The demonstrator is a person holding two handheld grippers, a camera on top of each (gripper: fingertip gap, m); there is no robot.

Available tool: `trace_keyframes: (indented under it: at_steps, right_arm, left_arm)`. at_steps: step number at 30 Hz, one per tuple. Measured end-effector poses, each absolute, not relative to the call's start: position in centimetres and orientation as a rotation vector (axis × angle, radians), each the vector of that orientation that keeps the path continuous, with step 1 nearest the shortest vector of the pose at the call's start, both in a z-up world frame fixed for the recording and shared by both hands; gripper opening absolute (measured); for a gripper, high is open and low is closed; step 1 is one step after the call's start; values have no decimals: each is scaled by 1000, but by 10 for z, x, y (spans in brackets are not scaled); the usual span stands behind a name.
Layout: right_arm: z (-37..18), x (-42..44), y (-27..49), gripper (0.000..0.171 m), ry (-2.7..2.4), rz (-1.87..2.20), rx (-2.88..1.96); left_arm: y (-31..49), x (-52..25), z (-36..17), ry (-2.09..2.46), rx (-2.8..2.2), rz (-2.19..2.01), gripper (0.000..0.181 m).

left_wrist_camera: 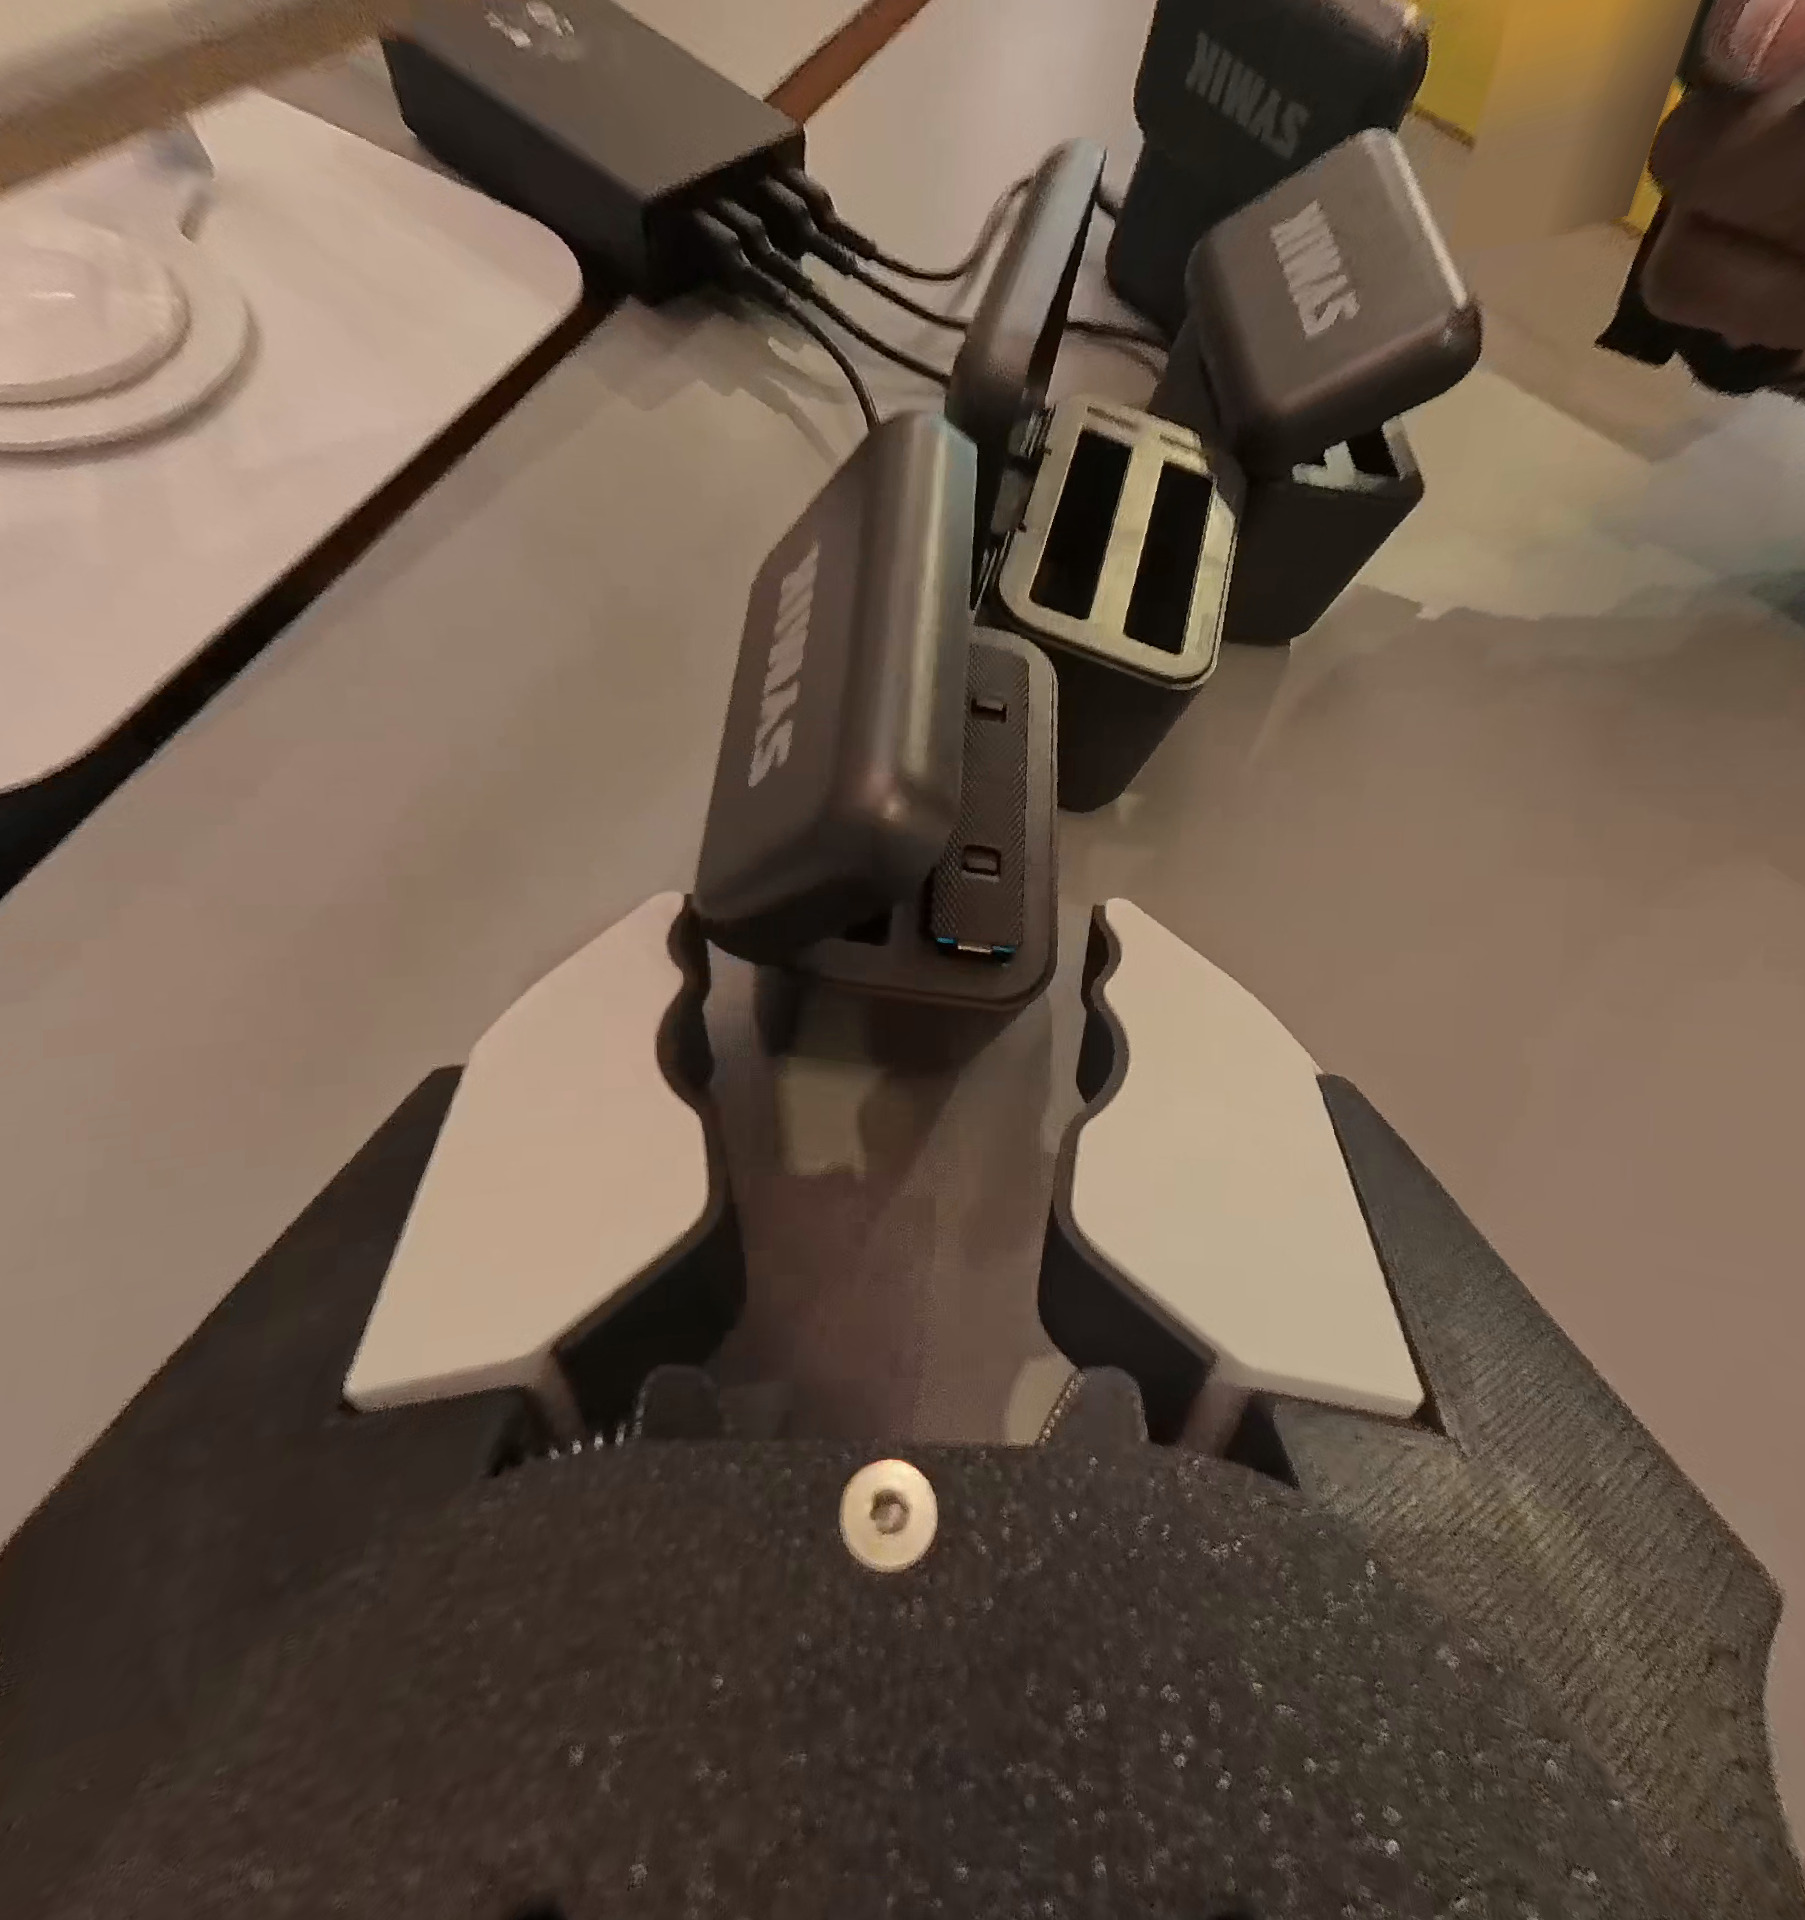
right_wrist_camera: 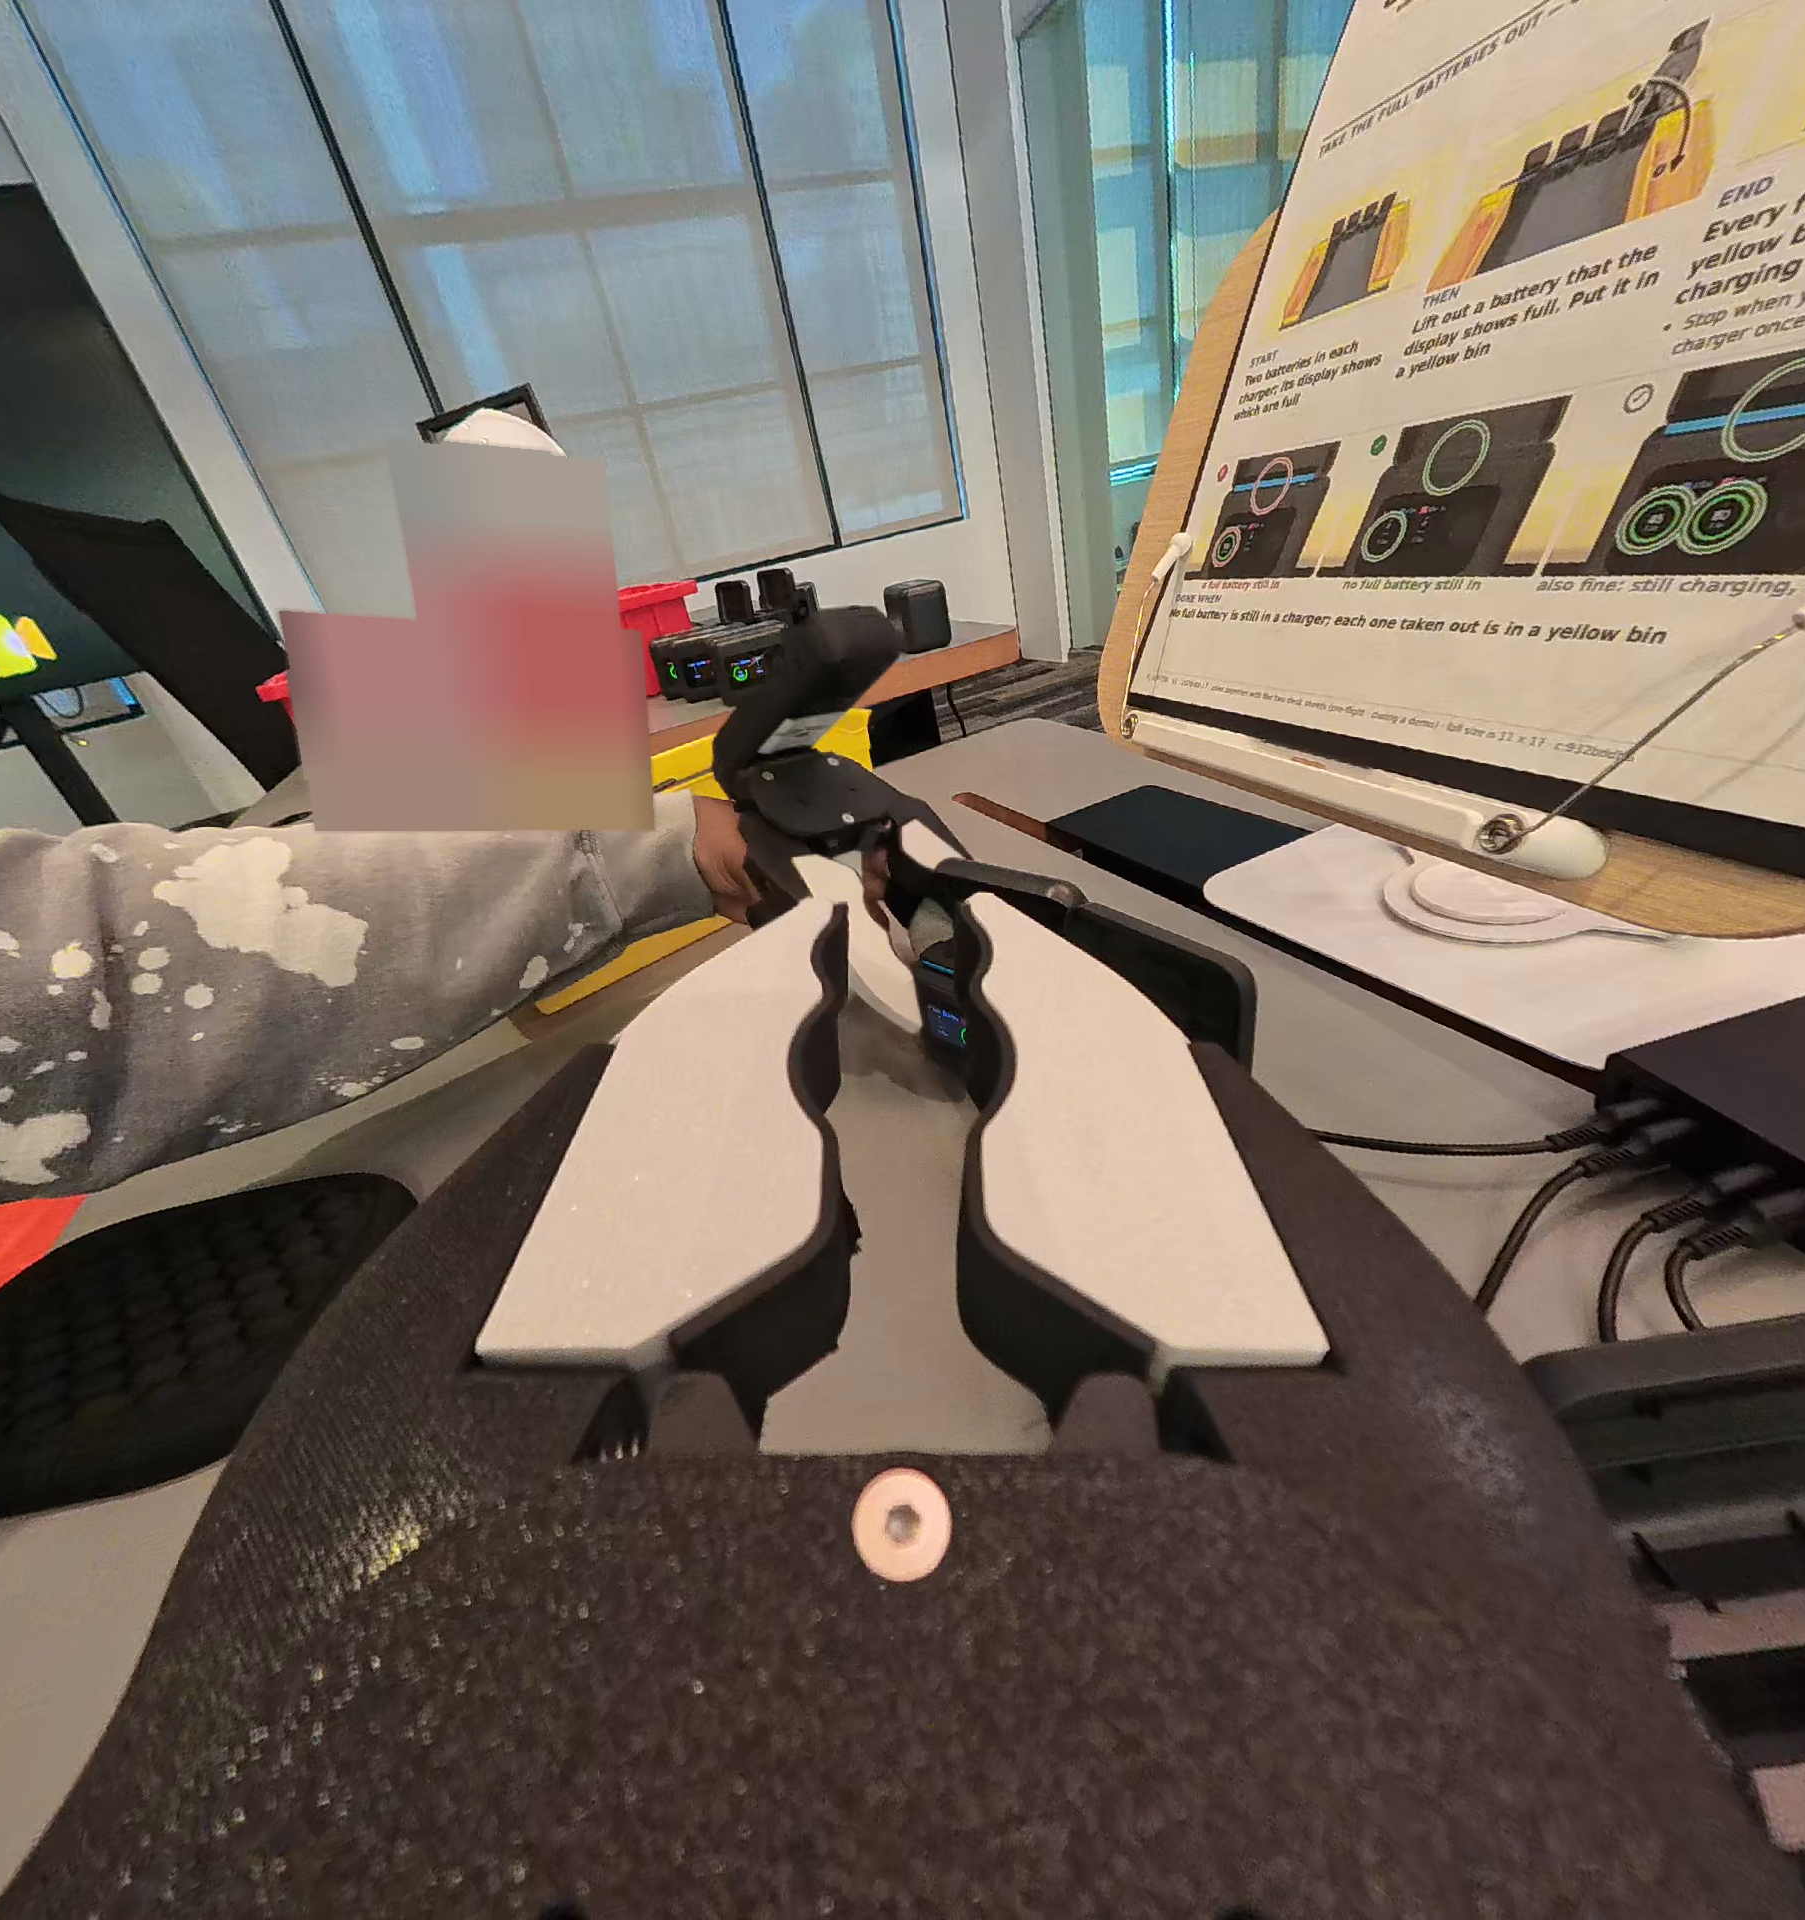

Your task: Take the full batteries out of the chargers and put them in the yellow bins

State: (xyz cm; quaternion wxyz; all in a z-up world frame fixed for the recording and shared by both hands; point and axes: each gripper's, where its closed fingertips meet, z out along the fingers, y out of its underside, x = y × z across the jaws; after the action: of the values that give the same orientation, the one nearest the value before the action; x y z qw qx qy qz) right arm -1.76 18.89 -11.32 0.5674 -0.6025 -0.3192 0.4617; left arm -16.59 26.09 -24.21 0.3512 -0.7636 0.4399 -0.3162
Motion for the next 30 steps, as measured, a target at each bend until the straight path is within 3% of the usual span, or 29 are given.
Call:
trace_keyframes:
  at_steps: [6, 9, 12, 18, 21, 30]
  right_arm:
    - [-114, -19, 188, 19, -753, 1094, -1419]
    - [-115, -21, 187, 19, -759, 1094, -1420]
    - [-114, -20, 186, 19, -761, 1093, -1417]
    - [-111, -17, 187, 19, -750, 1089, -1410]
    - [-111, -17, 187, 19, -751, 1082, -1410]
    - [-116, -18, 192, 15, -762, 956, -1412]
  left_arm:
    - [273, -169, -212, 997, -1889, -813, 60]
    - [286, -175, -208, 911, -1911, -789, 19]
    - [293, -182, -212, 829, -1998, -848, 11]
    - [297, -182, -213, 670, -2106, -1047, 14]
    - [293, -181, -209, 638, -2116, -1104, 34]
    - [303, -214, -144, 460, -1925, -452, 58]
